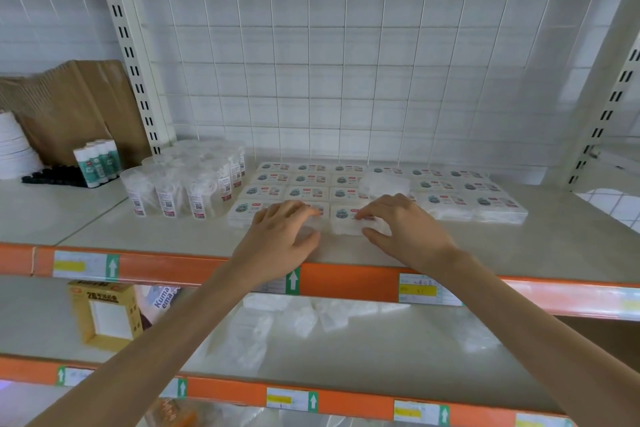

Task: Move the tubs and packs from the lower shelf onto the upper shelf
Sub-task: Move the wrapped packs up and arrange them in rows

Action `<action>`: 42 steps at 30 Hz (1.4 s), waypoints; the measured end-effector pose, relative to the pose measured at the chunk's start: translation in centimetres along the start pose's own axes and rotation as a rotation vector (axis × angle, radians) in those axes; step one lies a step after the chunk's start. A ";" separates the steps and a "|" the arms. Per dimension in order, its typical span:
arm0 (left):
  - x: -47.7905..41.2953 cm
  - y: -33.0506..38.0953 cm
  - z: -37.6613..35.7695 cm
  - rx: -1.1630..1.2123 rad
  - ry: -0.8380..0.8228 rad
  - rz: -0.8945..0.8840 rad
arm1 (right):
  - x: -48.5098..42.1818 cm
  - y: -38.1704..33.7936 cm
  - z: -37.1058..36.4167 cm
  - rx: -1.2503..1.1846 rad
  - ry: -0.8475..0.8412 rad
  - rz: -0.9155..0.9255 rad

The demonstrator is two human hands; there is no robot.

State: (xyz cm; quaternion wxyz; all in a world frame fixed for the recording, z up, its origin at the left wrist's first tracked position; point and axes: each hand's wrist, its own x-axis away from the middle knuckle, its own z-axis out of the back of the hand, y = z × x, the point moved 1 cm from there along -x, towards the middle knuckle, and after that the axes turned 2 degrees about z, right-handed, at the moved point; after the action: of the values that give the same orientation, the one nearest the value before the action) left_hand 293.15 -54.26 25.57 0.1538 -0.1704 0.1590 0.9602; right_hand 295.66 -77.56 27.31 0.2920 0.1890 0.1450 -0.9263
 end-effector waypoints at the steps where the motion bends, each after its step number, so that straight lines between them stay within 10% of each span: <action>1: 0.0 0.0 0.0 -0.006 -0.002 -0.002 | -0.1 0.1 -0.1 -0.004 -0.001 0.001; 14: 0.3 0.5 0.3 -0.067 -0.075 0.015 | -0.4 0.5 -0.5 -0.095 0.013 -0.019; 20: 0.3 0.6 0.3 -0.060 -0.075 0.022 | -1.6 2.4 0.9 -0.206 0.274 -0.172; 28: 0.4 0.7 0.4 -0.058 -0.085 0.015 | -3.5 5.5 0.7 -0.193 0.044 -0.417; 42: 0.7 1.1 0.9 0.096 -0.003 0.132 | -2.3 3.5 2.0 -0.267 0.175 -0.238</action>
State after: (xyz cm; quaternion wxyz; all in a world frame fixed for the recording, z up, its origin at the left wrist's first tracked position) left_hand 291.90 -54.72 26.42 0.0984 -0.1503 0.2153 0.9599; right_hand 298.93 -79.94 29.58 0.1892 0.2101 0.3127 -0.9068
